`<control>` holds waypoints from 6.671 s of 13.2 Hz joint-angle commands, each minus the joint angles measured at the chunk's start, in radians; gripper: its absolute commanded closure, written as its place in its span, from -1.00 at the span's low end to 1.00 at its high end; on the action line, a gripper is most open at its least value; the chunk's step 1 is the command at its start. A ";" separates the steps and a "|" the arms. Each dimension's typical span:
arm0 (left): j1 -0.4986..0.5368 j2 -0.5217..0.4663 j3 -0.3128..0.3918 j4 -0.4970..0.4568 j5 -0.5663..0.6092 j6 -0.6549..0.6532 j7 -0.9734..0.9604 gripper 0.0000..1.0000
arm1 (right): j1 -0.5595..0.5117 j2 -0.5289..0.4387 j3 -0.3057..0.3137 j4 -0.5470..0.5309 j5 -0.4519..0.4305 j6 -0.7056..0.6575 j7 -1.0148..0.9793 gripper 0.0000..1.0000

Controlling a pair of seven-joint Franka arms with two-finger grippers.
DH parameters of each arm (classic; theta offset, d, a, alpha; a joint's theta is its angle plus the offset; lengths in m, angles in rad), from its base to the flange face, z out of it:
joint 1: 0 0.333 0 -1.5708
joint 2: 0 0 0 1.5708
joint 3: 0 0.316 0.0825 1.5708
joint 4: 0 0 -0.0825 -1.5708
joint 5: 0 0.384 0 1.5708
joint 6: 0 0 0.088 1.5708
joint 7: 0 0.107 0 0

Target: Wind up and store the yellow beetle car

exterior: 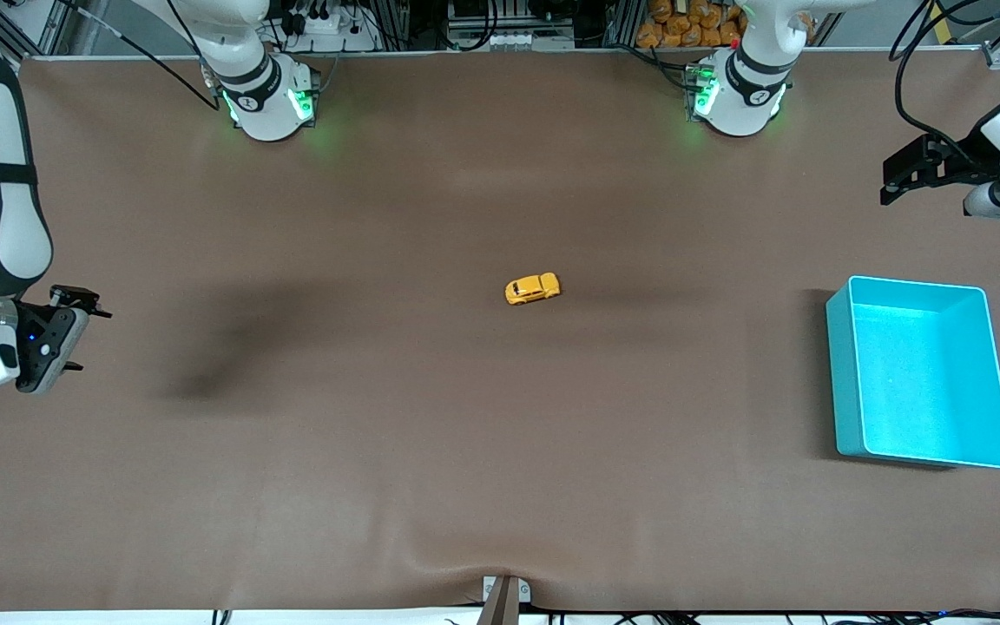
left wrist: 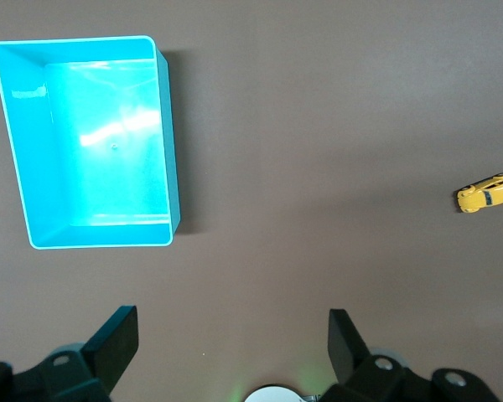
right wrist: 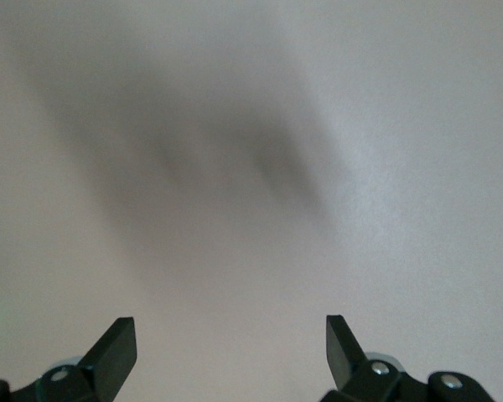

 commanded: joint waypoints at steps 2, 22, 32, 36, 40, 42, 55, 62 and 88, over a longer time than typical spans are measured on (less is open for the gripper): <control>0.004 -0.006 0.004 0.001 -0.006 -0.007 0.001 -1.00 | 0.035 -0.058 -0.001 0.008 0.030 -0.060 0.187 -1.00; -0.031 0.071 -0.240 0.044 -0.119 -0.004 -0.617 -1.00 | 0.084 -0.381 -0.021 0.110 0.050 -0.391 1.012 -1.00; -0.166 0.212 -0.331 -0.065 -0.144 0.243 -1.070 -1.00 | 0.100 -0.519 -0.012 -0.071 0.106 -0.233 1.148 -1.00; -0.281 0.333 -0.331 -0.061 -0.032 0.346 -1.309 -1.00 | 0.120 -0.505 -0.012 -0.058 0.095 -0.232 1.145 -1.00; -0.339 0.427 -0.331 -0.052 0.012 0.456 -1.482 -1.00 | 0.107 -0.500 -0.020 -0.022 0.093 -0.260 1.122 -1.00; -0.367 0.462 -0.331 -0.053 0.037 0.502 -1.556 -1.00 | 0.112 -0.485 -0.020 -0.012 0.095 -0.253 1.122 -1.00; -0.500 0.634 -0.329 -0.073 0.216 0.692 -2.211 -1.00 | 0.226 -0.402 -0.140 0.153 0.109 -0.341 1.182 -1.00; -0.519 0.620 -0.331 -0.208 0.419 0.803 -2.777 -1.00 | 0.224 -0.402 -0.133 0.153 0.099 -0.339 1.236 -1.00; -0.507 0.685 -0.321 -0.211 0.588 0.846 -2.795 1.00 | 0.236 -0.390 -0.144 0.154 0.093 -0.341 1.236 -1.00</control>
